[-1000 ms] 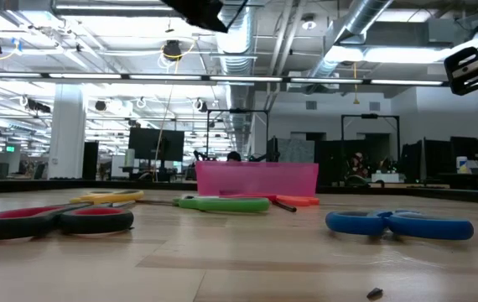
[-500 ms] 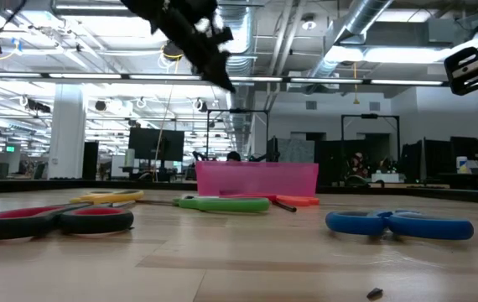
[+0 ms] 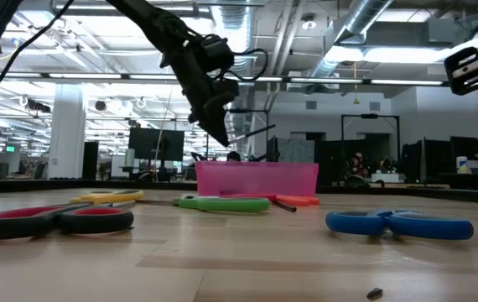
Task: Pick & Place Paint Supplies
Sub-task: Put the silver brush into the red bin
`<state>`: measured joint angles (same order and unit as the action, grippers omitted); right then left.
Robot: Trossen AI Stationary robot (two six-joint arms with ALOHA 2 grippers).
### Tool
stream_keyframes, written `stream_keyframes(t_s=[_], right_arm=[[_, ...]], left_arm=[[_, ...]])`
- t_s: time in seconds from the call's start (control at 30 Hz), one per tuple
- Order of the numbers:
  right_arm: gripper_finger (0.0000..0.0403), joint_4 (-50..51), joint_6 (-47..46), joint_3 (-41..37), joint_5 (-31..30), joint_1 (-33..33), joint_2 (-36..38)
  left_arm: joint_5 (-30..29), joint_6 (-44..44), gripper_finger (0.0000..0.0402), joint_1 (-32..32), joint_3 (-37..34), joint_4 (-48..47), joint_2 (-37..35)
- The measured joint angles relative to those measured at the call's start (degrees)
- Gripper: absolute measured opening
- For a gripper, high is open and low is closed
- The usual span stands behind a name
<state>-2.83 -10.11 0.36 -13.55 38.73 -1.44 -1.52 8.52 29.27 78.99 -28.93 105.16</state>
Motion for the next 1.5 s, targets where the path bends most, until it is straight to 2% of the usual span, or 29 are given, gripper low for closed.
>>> stream_keyframes(t_s=[0.8, 1.1, 1.5], right_arm=[[0.0008, 0.00, 0.00, -0.01, 0.01, 0.01, -0.01], [0.0008, 0.00, 0.02, -0.01, -0.01, -0.01, 0.01], [0.0008, 0.00, 0.00, 0.00, 0.00, 0.01, 0.00]], left_arm=[[-1.31, -18.79, 0.0000, 0.34, -0.01, -0.50, 2.67], [-1.48, -33.97, 0.0000, -0.06, -0.01, -0.15, 2.67], [-3.26, -42.25, 0.0000, -0.55, -0.03, 1.02, 3.70]])
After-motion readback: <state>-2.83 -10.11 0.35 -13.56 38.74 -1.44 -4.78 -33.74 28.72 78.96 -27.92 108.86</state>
